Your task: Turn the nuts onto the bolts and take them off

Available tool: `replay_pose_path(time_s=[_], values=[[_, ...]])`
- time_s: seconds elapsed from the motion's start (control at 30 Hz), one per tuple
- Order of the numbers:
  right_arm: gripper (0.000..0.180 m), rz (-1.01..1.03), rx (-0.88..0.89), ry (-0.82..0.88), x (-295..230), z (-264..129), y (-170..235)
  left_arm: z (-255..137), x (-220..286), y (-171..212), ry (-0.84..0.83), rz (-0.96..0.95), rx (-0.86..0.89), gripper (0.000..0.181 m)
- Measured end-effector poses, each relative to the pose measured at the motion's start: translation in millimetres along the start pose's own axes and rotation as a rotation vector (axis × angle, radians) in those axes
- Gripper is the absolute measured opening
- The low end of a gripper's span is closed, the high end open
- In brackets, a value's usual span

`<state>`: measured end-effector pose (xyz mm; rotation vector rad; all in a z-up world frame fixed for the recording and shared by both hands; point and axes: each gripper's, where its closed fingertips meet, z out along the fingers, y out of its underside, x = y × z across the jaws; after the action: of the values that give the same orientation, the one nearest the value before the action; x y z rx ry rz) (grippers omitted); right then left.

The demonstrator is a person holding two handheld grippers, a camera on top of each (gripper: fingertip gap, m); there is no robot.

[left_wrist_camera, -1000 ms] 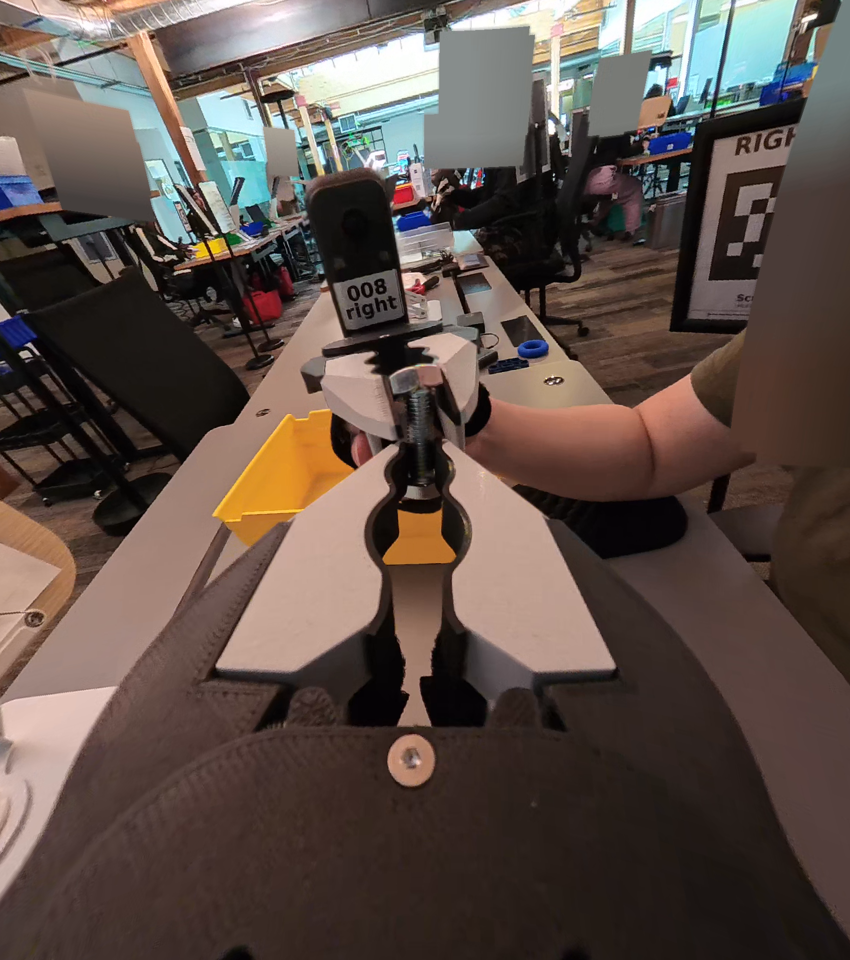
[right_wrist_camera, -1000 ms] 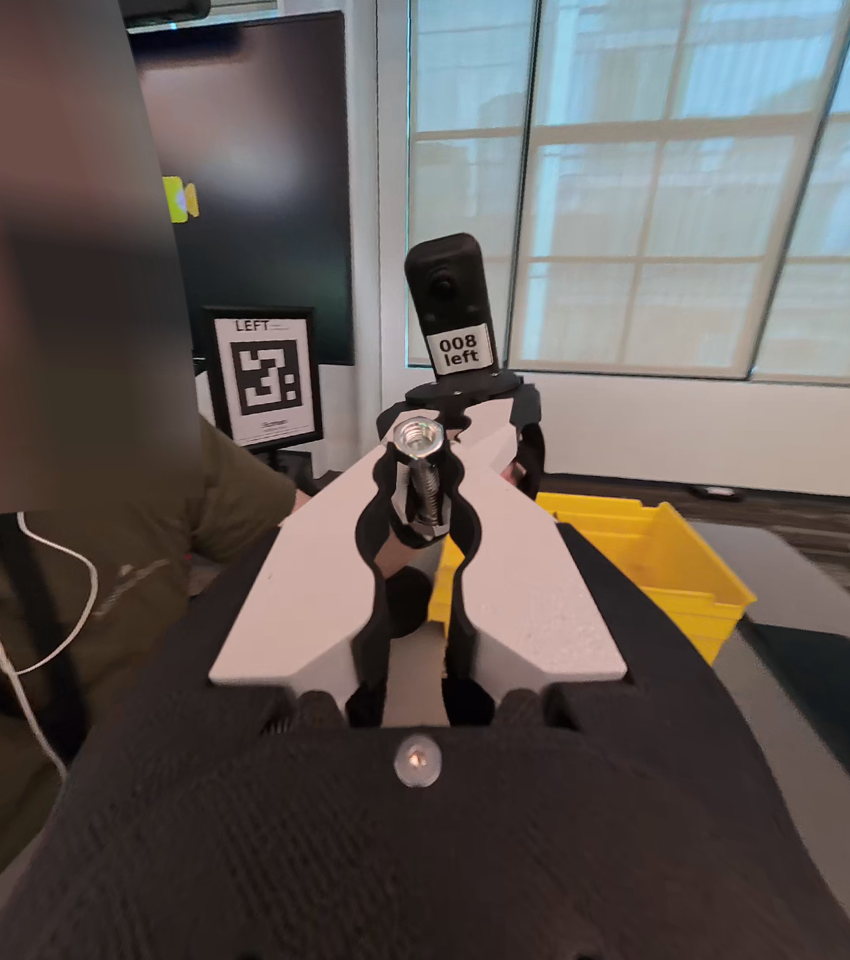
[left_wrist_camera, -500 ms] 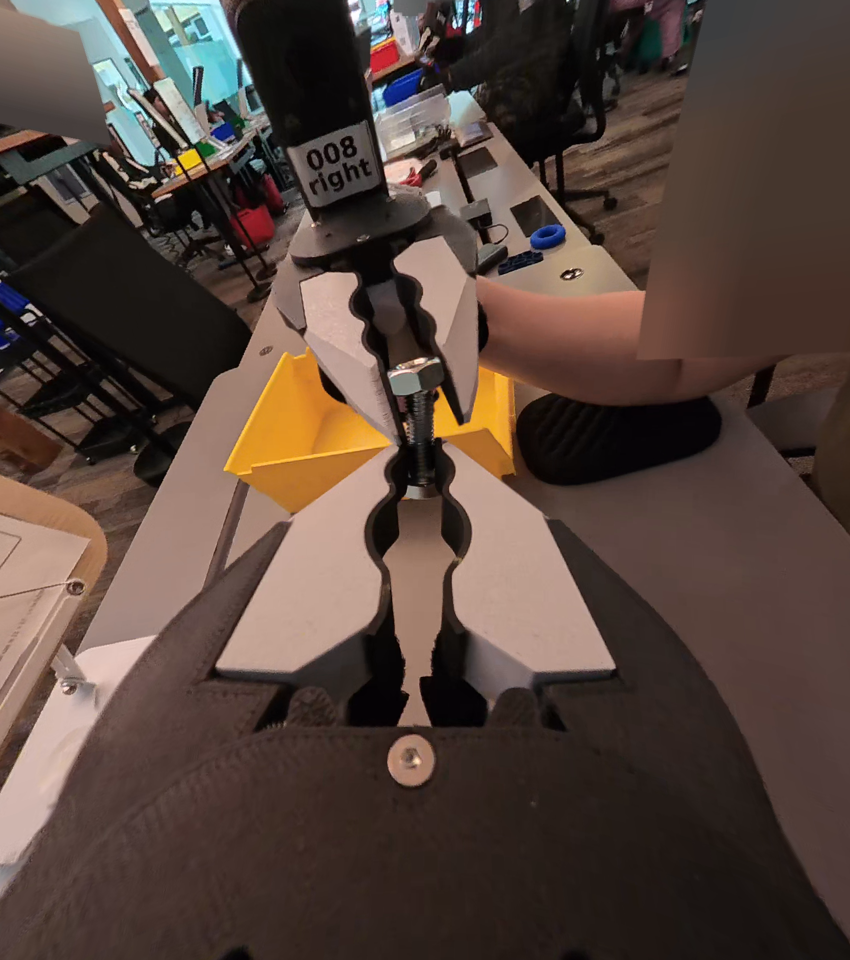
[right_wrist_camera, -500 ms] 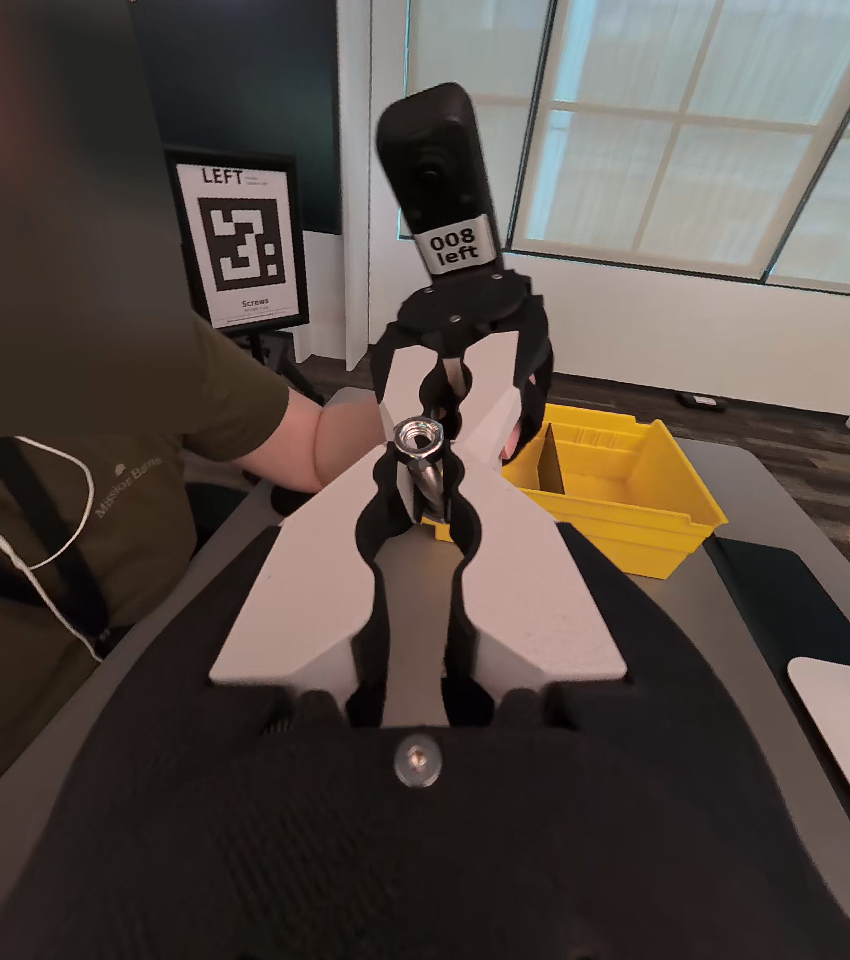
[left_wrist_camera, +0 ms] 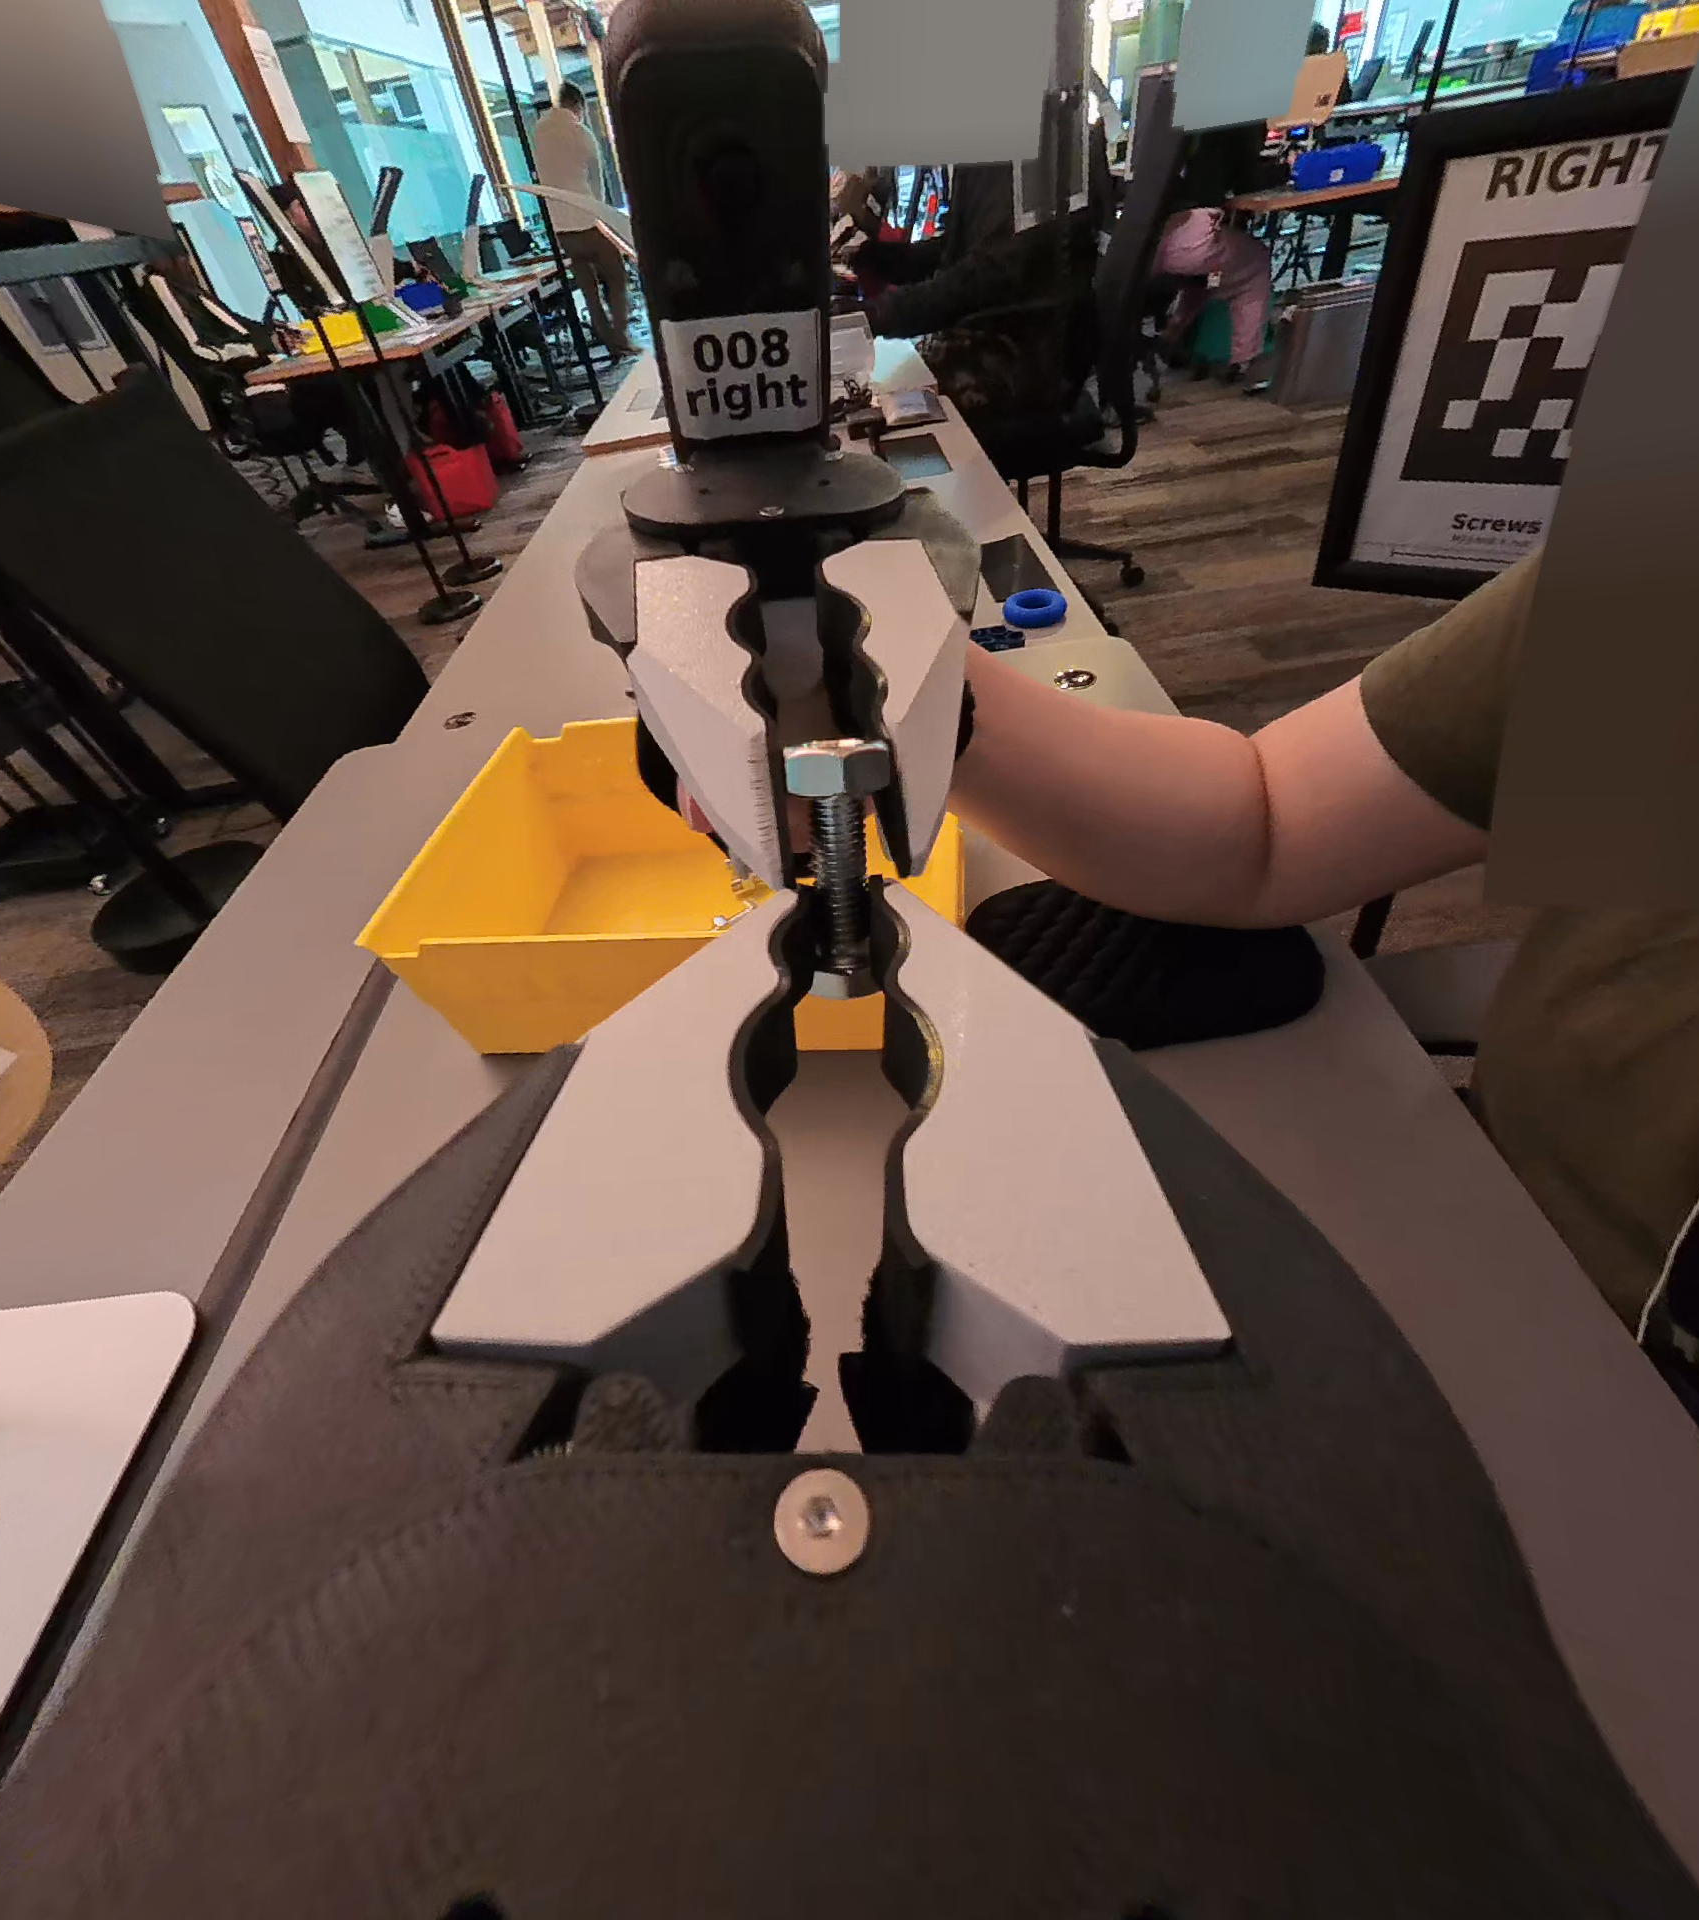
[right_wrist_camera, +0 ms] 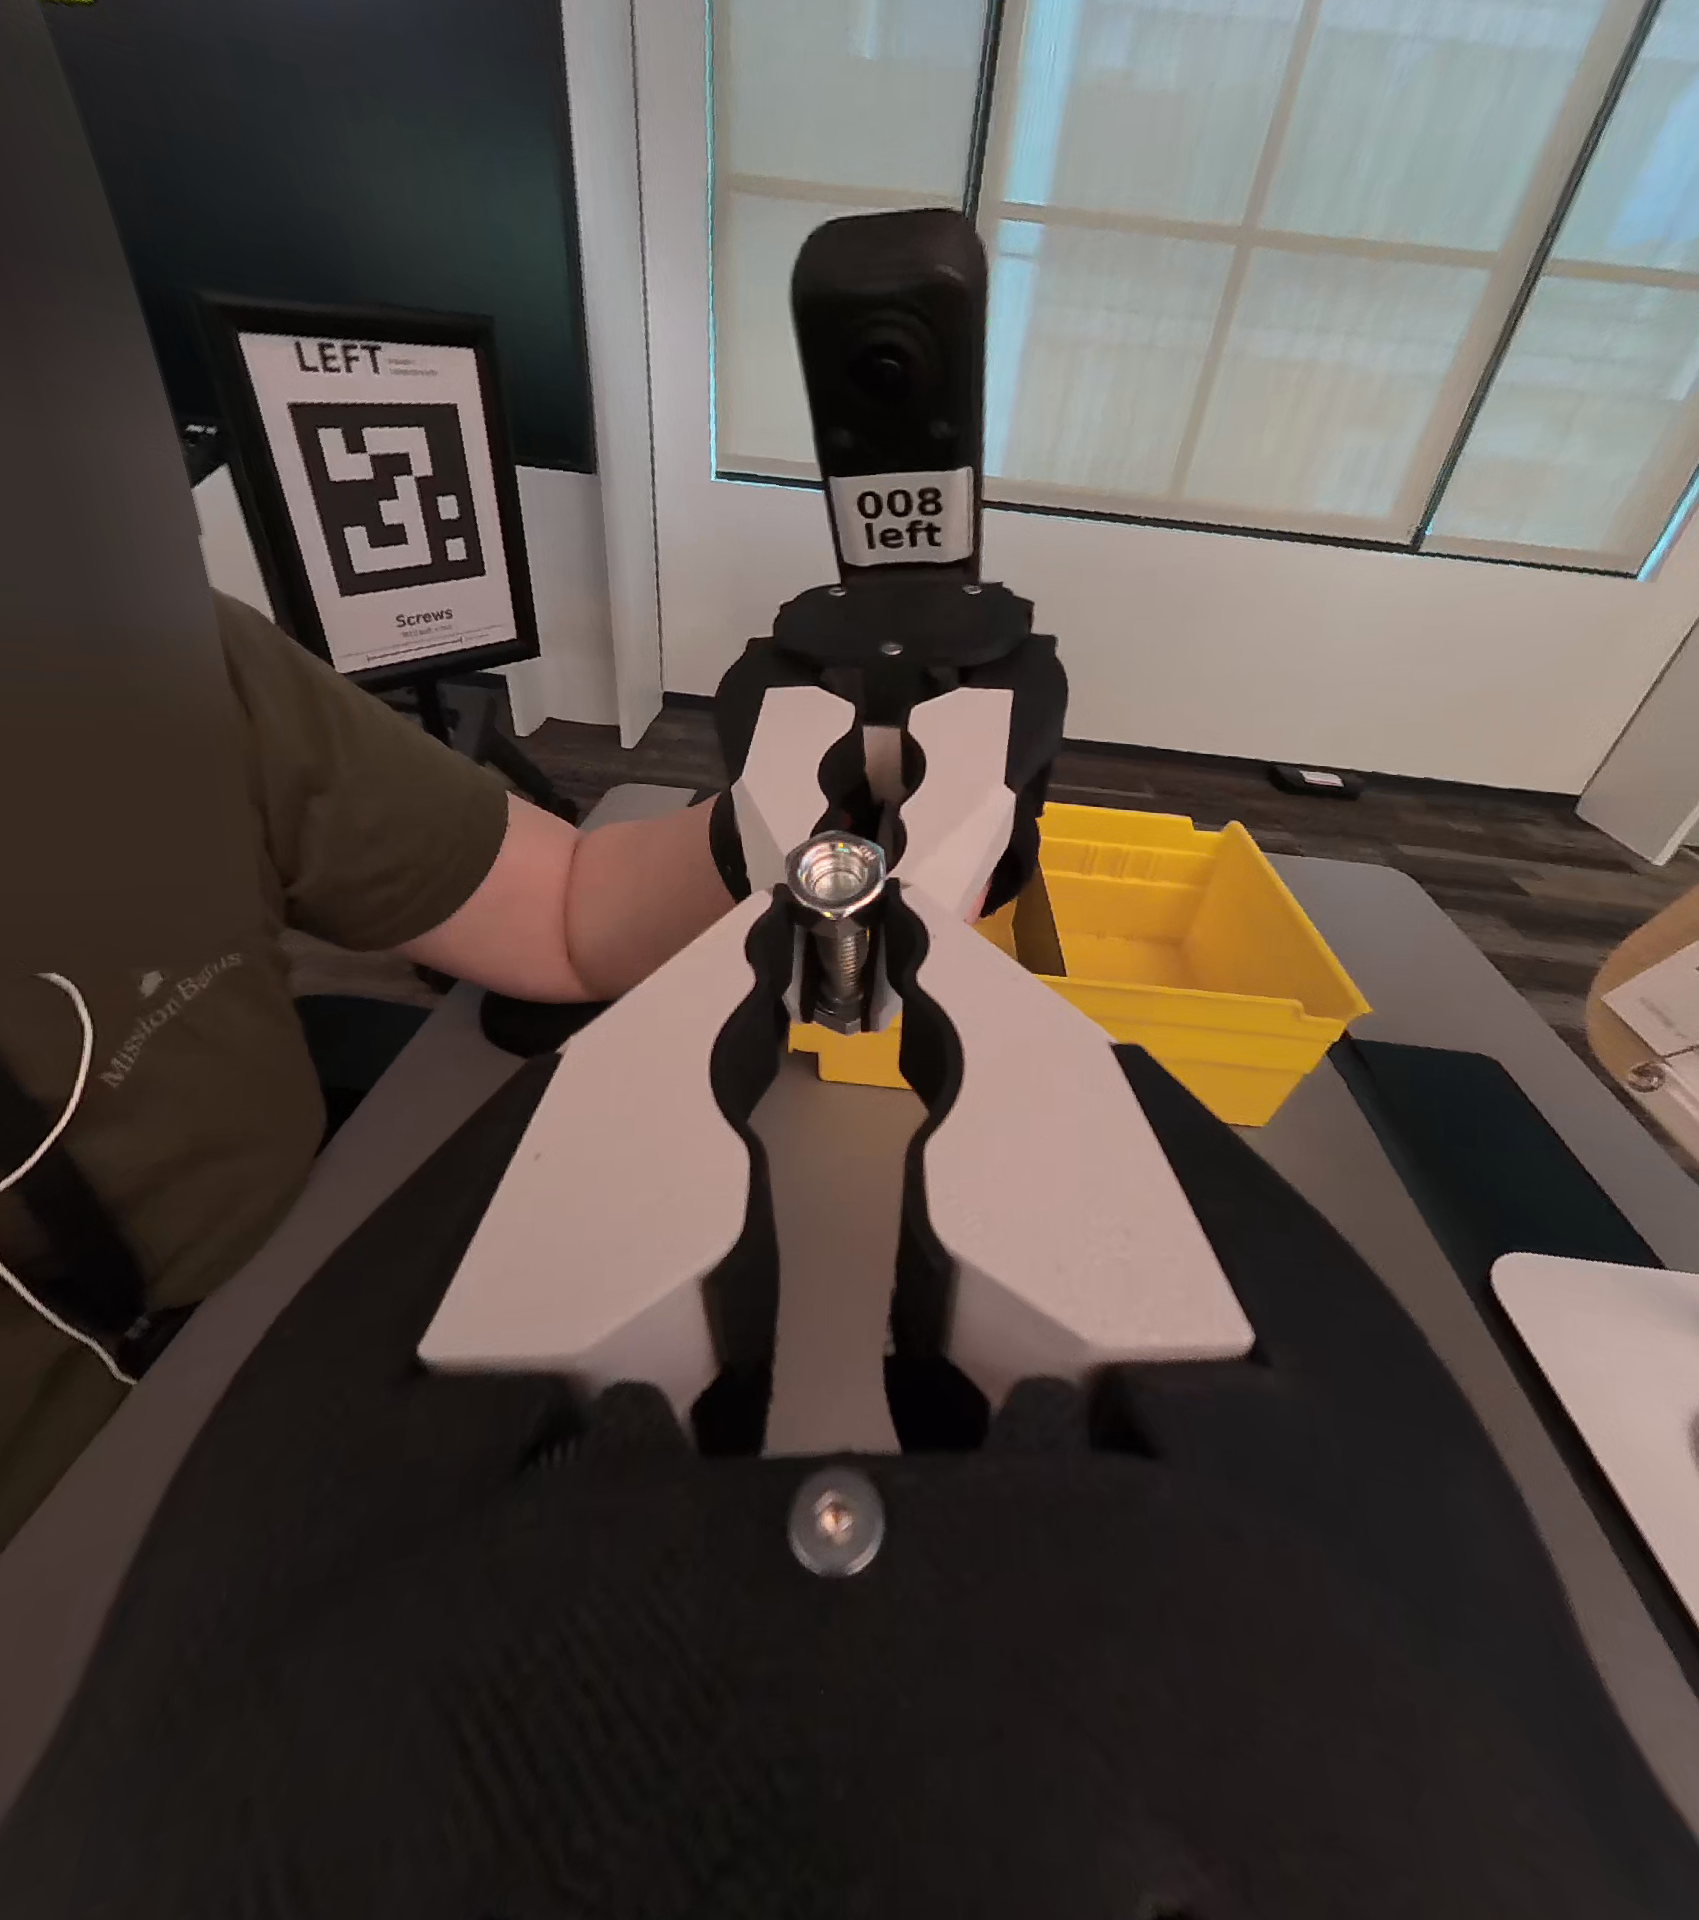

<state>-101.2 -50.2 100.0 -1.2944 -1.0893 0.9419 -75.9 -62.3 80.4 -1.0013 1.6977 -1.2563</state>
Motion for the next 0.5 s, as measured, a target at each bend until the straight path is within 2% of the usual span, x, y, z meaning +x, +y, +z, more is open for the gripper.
replay_pose_path(time_s=[0.5], values=[[0.016,0.060,0.020,0.160,21.6,1.6,-7.4,-6.8,-22.9,-7.0,-0.188,0.062,0.024,0.007]])
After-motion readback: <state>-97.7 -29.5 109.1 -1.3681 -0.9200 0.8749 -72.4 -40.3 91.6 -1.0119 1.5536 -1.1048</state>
